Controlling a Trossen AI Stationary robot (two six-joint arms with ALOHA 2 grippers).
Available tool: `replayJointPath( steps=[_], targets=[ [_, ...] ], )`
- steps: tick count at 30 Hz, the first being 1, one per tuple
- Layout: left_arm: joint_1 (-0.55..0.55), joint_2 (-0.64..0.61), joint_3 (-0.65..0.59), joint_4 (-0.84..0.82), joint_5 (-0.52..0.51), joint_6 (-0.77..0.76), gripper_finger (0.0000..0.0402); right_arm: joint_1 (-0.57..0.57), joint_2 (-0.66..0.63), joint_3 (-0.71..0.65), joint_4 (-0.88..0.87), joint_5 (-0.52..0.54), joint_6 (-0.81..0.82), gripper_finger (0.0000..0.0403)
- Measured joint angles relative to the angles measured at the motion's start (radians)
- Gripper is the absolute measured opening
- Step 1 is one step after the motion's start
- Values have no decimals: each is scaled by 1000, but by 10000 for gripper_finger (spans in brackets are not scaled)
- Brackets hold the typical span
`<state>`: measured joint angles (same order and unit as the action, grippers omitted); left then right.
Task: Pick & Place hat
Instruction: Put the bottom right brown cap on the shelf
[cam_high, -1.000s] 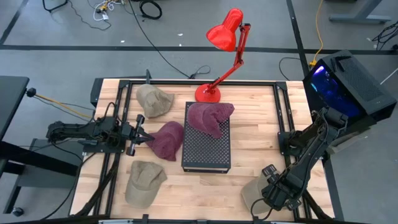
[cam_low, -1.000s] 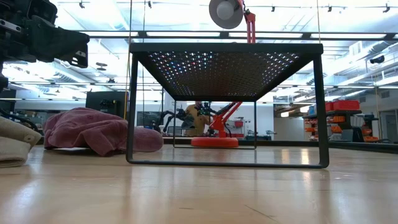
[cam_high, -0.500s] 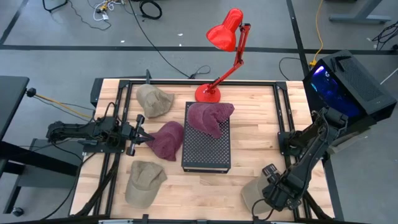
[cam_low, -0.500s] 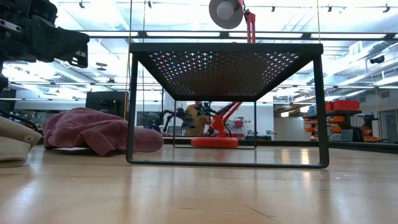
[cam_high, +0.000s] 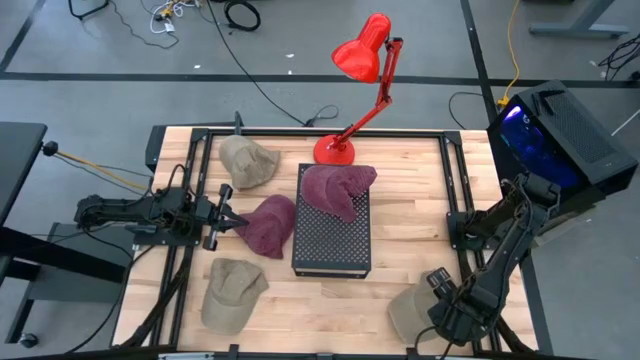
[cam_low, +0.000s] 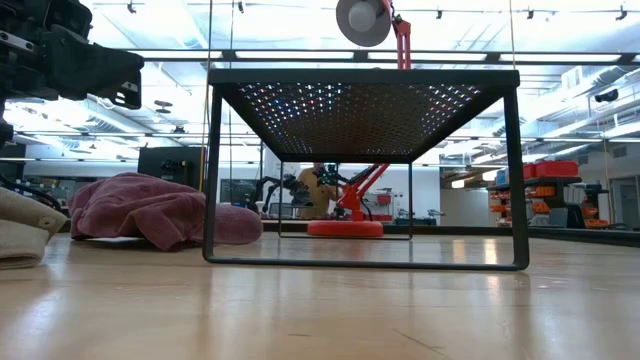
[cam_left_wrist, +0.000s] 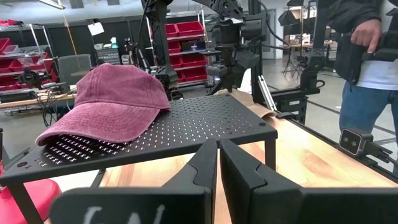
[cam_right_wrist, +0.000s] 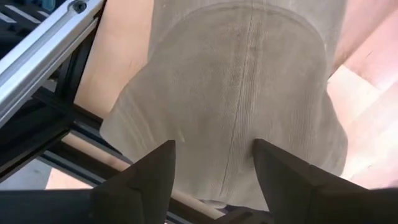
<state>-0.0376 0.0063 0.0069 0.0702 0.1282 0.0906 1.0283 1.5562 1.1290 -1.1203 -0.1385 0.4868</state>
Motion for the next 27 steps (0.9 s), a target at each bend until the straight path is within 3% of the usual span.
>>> replayJointPath(
  steps=[18, 27],
  targets=[
    [0, 0, 0, 0, 0, 0, 25, 0, 0, -51, 25, 15, -5, 185],
    [0, 0, 0, 0, 0, 0, 25, 0, 0, -51, 24, 15, -5, 129]
  ],
)
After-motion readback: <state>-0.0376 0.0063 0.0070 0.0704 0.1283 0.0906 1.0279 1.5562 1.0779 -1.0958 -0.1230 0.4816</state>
